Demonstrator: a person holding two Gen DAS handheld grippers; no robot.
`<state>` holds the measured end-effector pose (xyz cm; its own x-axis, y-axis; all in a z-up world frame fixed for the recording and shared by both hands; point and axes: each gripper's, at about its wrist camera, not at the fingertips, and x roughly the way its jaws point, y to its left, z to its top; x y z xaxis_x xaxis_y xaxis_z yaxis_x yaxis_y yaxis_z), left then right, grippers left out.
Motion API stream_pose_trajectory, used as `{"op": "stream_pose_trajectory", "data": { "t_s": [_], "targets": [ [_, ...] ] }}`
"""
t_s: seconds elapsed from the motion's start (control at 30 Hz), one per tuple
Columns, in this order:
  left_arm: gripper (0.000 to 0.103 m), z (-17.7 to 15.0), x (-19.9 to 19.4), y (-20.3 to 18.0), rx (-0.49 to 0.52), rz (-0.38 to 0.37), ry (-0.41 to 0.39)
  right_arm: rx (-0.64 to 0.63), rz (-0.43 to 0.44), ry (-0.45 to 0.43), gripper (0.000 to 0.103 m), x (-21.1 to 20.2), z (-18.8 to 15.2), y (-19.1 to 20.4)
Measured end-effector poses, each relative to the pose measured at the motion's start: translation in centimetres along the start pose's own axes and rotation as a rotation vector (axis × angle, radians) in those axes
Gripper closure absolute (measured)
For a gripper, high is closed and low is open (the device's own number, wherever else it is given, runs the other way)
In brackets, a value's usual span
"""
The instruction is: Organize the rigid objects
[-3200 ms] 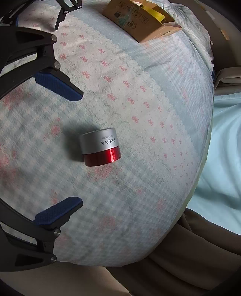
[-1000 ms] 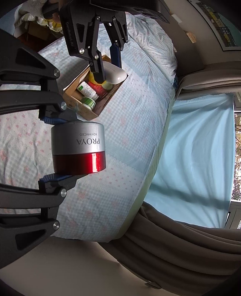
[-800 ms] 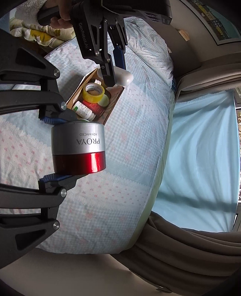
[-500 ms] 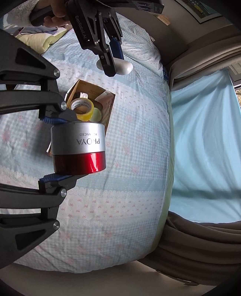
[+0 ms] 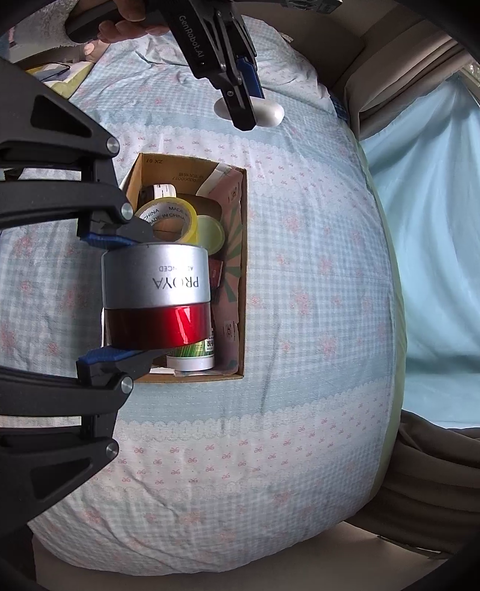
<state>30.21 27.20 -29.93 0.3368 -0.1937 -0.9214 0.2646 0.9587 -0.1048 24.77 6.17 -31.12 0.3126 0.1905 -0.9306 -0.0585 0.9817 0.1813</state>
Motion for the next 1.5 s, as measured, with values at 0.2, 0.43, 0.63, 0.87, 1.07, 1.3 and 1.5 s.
{"op": "stream_pose_trajectory", "data": {
  "t_s": [0.2,0.43,0.63,0.87,1.07,1.3,1.5],
  "targets": [
    [0.061,-0.7,7.0,1.8,0.011,0.008,0.114,0.059,-0.031,0.091,0.064,6.1,-0.3,-0.9],
    [0.061,-1.7,13.3,2.3,0.030,0.027,0.248,0.100,-0.036,0.198,0.064,11.6,-1.8,-2.1],
    [0.061,-1.2,14.7,1.8,0.080,0.042,0.273,0.076,-0.049,0.254,0.064,13.5,-1.7,-1.8],
    [0.000,-0.2,13.8,1.7,0.042,0.006,0.247,0.022,-0.070,0.229,0.000,13.5,-1.1,-1.1],
    [0.000,-0.2,12.9,1.2,0.037,-0.003,0.240,0.016,-0.033,0.232,0.000,13.1,-1.6,-1.0],
    [0.000,-0.6,10.4,0.0,0.046,0.001,0.203,0.019,-0.025,0.186,0.000,11.3,-2.2,-0.8],
    [0.000,-0.7,6.9,-1.4,0.067,0.018,0.141,0.025,-0.021,0.122,0.000,8.3,-2.4,-0.7]
  ]
}}
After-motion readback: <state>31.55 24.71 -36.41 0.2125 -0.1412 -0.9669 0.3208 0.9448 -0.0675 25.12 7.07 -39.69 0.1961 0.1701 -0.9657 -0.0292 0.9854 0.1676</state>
